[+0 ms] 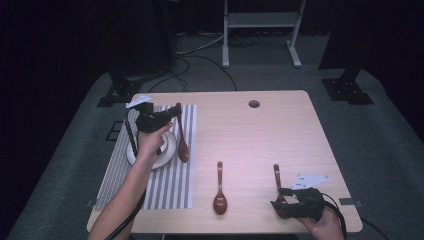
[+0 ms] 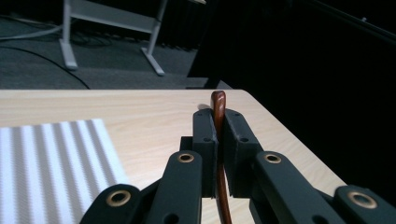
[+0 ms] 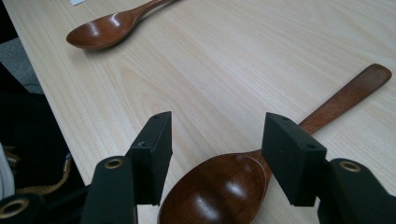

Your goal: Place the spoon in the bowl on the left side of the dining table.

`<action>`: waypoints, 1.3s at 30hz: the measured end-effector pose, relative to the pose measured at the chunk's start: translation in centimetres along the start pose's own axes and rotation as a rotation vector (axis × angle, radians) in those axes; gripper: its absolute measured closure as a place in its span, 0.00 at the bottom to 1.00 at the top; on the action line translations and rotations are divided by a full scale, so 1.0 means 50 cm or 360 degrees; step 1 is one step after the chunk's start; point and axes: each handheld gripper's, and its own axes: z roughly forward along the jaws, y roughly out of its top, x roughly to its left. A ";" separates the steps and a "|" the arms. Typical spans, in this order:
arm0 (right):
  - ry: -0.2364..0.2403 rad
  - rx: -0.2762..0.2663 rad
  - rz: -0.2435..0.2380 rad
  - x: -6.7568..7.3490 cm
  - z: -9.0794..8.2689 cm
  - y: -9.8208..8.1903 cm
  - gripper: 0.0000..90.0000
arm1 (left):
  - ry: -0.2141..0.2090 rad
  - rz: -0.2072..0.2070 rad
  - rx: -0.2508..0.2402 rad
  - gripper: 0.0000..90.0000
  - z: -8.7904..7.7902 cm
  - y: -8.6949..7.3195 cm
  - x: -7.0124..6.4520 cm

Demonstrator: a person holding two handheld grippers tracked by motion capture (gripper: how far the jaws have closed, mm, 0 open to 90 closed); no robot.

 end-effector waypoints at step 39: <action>-0.0014 -0.0007 0.0011 -0.003 -0.004 0.000 0.47 | 0.0336 -0.0103 -0.0120 0.94 -0.094 0.046 0.125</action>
